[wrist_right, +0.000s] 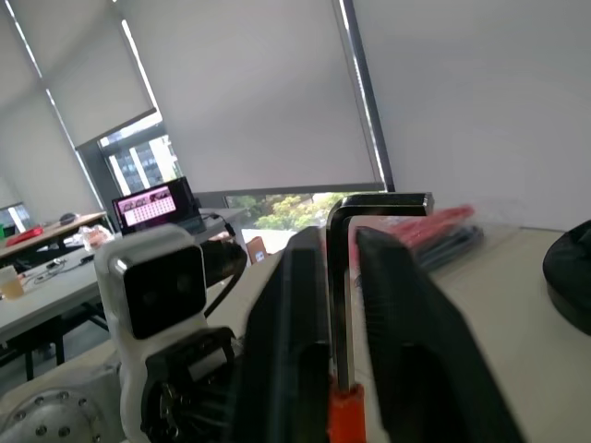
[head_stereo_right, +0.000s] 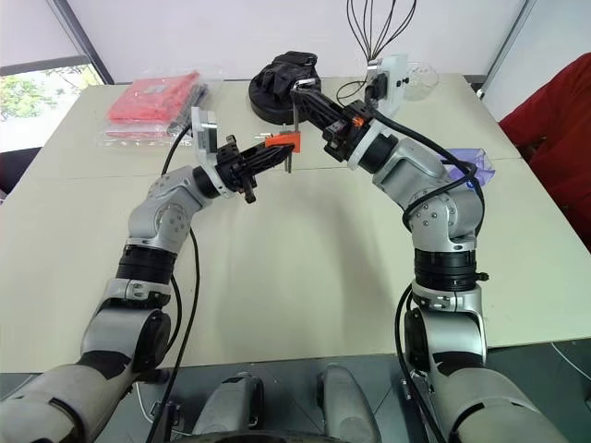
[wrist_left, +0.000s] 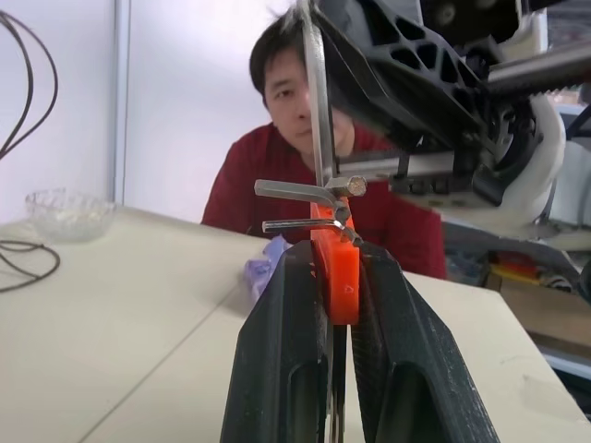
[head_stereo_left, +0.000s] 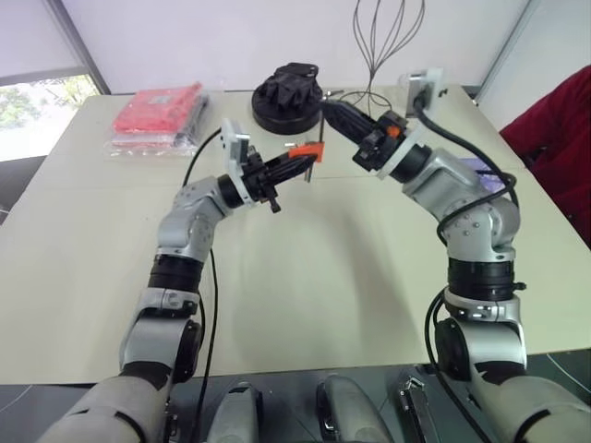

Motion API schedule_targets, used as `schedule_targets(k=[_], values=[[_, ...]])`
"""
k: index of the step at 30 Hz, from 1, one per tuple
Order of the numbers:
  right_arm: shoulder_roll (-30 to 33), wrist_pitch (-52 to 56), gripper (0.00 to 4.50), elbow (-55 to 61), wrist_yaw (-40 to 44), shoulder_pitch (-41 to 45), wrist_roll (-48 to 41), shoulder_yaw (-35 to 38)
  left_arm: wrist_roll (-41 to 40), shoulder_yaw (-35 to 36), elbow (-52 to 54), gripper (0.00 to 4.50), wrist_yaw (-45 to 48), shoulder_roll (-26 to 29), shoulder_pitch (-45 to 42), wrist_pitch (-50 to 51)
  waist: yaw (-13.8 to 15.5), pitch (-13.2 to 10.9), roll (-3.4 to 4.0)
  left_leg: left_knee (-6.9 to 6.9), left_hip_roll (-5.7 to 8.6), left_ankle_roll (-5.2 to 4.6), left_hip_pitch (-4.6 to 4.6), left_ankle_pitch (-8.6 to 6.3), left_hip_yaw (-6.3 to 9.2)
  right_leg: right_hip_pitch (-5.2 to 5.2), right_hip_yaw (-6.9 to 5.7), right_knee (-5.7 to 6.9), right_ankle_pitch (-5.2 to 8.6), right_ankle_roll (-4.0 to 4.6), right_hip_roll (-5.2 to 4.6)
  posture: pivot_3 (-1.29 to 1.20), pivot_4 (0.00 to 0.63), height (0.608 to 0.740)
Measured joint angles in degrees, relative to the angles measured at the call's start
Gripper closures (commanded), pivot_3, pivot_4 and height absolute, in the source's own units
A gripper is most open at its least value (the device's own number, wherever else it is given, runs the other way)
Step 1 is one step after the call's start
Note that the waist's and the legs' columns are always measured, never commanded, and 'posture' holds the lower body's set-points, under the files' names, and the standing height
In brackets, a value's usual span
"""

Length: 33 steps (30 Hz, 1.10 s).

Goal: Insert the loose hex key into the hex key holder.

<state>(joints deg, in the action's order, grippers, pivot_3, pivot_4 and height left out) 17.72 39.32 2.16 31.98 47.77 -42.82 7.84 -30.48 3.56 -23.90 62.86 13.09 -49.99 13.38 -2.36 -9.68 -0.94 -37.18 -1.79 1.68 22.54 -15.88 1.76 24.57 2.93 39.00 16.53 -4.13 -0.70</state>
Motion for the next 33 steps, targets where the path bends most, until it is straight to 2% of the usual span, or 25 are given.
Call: schedule_targets(k=[1, 2, 9, 15, 19, 25, 26, 27, 30, 33], values=[[0.0, 0.14, 1.84, 0.0, -0.04, 0.0, 0.0, -0.09, -0.03, 0.02, 0.01, 4.5, 0.15, 0.0, -0.55, -0.04, 0.0, 0.0, 0.0, 0.0, 0.0, 0.0, 0.0, 0.0, -0.01, 0.0, 0.0, 0.0, 0.0, 0.0, 0.0, 0.0, 0.15, 0.74], [0.0, 0.21, 1.45, 0.0, -0.05, 0.0, 0.01, -0.1, -0.04, 0.02, 0.01, 4.5, 0.22, -0.01, -0.66, -0.06, -0.03, 0.0, 0.0, 0.0, 0.0, 0.0, 0.0, 0.0, -0.01, 0.0, 0.0, 0.0, 0.0, 0.0, 0.0, 0.0, 0.15, 0.74], [0.86, 0.43, 1.45, 0.44, 0.07, -0.56, -0.03, -0.08, -0.03, 0.05, 0.01, 4.5, 0.16, -0.08, -0.64, 0.03, -0.02, 0.0, 0.0, 0.0, 0.0, 0.0, 0.0, 0.0, 0.0, 0.0, 0.0, 0.0, 0.0, 0.0, 0.0, 0.0, 0.15, 0.74], [8.52, 2.81, 1.45, 6.97, 4.22, -8.3, 0.64, -1.22, 0.48, 0.22, 0.38, 4.5, -2.93, 2.28, 3.0, 3.64, 0.11, 0.0, 0.0, 0.0, 0.01, -0.01, 0.0, -0.01, 0.01, -0.01, 0.01, -0.04, 0.0, 0.0, -0.01, 0.0, 0.15, 0.74], [13.52, 1.95, 1.45, 9.02, 6.09, -12.73, 4.17, -2.32, 1.62, -0.16, 1.2, 4.5, -7.19, 6.21, 9.49, 12.92, -0.39, 0.0, 0.0, 0.02, -0.02, -0.07, -0.07, -0.04, 0.03, 0.0, 0.06, 0.0, 0.0, 0.0, 0.09, 0.0, 0.15, 0.74], [13.18, -0.31, 1.45, 8.98, 6.19, -14.72, 7.12, -2.87, 1.16, 0.85, 2.52, 4.5, -13.94, 9.2, 13.2, 27.06, 0.22, -0.01, 0.0, -0.04, 0.0, -0.07, -0.02, -0.04, 0.04, -0.03, 0.03, -0.02, 0.0, 0.0, 0.02, 0.0, 0.15, 0.74], [12.36, -0.69, 1.4, 8.98, 5.95, -14.73, 7.4, -3.0, 1.18, 1.79, 2.03, 3.6, -16.53, 9.31, 12.96, 29.96, 0.25, -0.01, 0.0, -0.05, 0.0, -0.07, -0.02, -0.04, 0.05, -0.05, 0.02, -0.02, 0.0, 0.0, 0.01, 0.0, 0.15, 0.74], [11.68, -0.95, 1.4, 8.98, 5.65, -14.85, 7.75, -3.21, 1.43, 2.39, 0.93, 3.36, -19.35, 9.55, 12.51, 32.73, 0.24, -0.01, 0.0, -0.04, 0.0, -0.07, -0.03, -0.04, 0.05, -0.04, 0.02, -0.02, 0.0, 0.0, 0.01, 0.0, 0.15, 0.74], [10.15, -0.98, 1.4, 8.99, 4.95, -15.55, 8.04, -3.53, 1.28, 3.69, 1.06, 1.86, -22.6, 10.02, 12.45, 36.84, 0.2, 0.0, 0.0, -0.03, -0.01, -0.06, -0.05, -0.03, 0.06, -0.05, 0.01, -0.01, 0.0, 0.0, 0.01, 0.0, 0.15, 0.74], [9.81, -0.99, 1.4, 9.06, 4.79, -15.62, 8.28, -3.82, 1.54, 3.54, 4.18, 0.49, -23.37, 10.53, 13.56, 36.77, -0.03, 0.0, 0.01, -0.01, -0.02, -0.05, -0.13, -0.03, 0.06, -0.08, 0.05, 0.0, 0.0, 0.0, 0.01, 0.0, 0.15, 0.74]])
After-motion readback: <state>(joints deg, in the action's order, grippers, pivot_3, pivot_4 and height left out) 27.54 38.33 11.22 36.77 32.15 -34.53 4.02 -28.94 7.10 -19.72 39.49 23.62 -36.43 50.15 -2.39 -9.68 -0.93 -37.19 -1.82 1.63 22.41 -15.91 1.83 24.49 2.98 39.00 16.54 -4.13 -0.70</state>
